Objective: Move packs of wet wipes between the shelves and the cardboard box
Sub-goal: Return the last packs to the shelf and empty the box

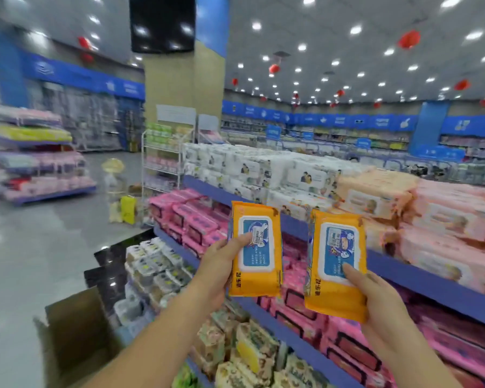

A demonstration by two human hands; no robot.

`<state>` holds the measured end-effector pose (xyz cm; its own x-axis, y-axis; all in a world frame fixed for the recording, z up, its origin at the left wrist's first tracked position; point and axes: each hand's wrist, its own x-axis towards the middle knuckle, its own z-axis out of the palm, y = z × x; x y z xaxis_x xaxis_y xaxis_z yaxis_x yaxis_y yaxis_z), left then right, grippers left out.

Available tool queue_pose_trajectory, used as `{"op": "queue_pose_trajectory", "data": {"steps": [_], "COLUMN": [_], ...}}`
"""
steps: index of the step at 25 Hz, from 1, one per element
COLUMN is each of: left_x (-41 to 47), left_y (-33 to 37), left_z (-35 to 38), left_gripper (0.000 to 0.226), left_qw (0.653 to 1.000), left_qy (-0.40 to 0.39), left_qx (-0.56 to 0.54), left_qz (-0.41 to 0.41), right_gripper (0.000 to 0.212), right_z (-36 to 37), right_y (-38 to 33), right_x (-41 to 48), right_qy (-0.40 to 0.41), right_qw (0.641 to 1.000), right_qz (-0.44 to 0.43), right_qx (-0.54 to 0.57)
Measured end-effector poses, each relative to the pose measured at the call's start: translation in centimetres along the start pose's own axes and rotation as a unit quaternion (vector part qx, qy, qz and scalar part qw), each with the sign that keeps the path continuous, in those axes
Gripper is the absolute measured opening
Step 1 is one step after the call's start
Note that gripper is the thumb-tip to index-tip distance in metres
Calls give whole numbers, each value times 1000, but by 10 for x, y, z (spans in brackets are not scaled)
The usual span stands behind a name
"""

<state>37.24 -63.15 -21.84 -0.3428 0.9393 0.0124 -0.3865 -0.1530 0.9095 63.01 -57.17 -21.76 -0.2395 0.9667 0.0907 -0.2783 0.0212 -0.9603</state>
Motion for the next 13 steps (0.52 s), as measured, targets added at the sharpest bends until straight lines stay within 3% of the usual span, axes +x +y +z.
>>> {"op": "queue_pose_trajectory", "data": {"steps": [2, 8, 13], "left_x": [-5, -56, -109], "left_y": [3, -16, -69], "left_z": [-45, -134, -184], "left_gripper": [55, 39, 33], "left_qw": [998, 975, 942], "left_qy": [60, 218, 325], "left_qx": [-7, -21, -12], "left_qz": [8, -20, -83], "right_gripper": [71, 52, 40], "right_z": [34, 96, 104], "right_y": [28, 108, 196], "right_x": [14, 24, 0], "right_qy": [-41, -129, -130], "right_qw": [998, 982, 955], "right_qz": [39, 136, 265], "right_qx": [-11, -22, -14]}}
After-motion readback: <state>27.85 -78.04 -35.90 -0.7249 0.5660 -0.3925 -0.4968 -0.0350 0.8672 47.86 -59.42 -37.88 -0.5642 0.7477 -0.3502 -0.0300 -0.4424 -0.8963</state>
